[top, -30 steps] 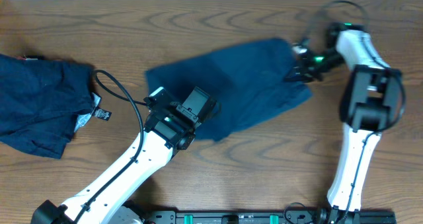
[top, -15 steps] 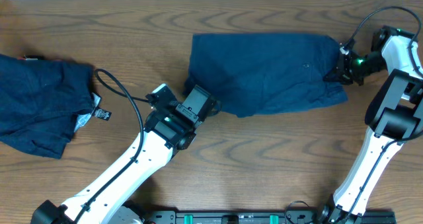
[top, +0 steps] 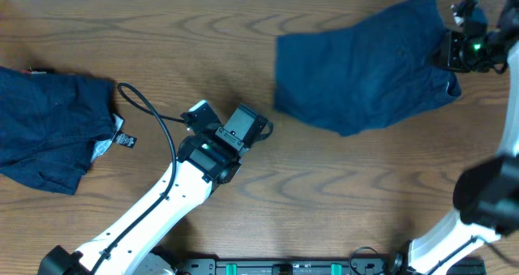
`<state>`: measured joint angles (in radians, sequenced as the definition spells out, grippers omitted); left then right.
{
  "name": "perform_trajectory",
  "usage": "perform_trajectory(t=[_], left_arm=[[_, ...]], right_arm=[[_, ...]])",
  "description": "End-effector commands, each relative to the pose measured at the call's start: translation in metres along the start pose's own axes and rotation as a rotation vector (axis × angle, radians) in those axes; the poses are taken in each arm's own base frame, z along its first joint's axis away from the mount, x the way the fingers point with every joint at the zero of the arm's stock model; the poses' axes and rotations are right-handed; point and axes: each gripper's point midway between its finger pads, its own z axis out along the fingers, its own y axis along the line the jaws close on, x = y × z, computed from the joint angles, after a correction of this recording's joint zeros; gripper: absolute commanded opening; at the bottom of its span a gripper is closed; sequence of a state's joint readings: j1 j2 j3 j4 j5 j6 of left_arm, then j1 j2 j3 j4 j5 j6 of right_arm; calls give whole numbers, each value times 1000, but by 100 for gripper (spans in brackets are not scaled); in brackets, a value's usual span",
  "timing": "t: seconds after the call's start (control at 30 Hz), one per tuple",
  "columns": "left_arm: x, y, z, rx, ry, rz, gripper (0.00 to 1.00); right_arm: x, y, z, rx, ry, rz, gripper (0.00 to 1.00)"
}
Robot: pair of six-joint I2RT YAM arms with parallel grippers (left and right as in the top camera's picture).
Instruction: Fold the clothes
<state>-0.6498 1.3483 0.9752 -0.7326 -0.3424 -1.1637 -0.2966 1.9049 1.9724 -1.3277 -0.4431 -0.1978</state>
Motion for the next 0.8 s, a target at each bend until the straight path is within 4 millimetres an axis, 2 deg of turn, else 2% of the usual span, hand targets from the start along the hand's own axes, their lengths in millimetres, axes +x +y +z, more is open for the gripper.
perform_trajectory(t=[0.0, 0.1, 0.17, 0.3, 0.4, 0.5, 0.6, 0.67, 0.77], left_arm=[[-5, -4, -3, 5, -10, 20, 95], [-5, -4, -3, 5, -9, 20, 95], [-5, -3, -3, 1, -8, 22, 95], [-4, -1, -3, -4, -6, 31, 95], [-2, -7, -3, 23, 8, 69, 95], [4, -24, -2, 98, 44, 137, 95], [7, -37, 4, 132, 53, 151, 94], [13, -47, 13, 157, 73, 177, 94], [33, -75, 33, 245, 149, 238, 94]], right_arm=[[5, 32, -8, -28, 8, -30, 1], [16, 53, 1, -29, 69, -37, 1], [20, 58, 11, 19, 103, -34, 1], [15, 76, 22, 34, 97, -75, 1], [10, 78, 24, 44, 77, -42, 1], [9, 70, 21, 56, 71, 12, 1], [9, 53, 17, 92, 67, 68, 1], [11, 40, 13, 129, 69, 112, 1], [15, 24, 7, 157, 77, 156, 1]])
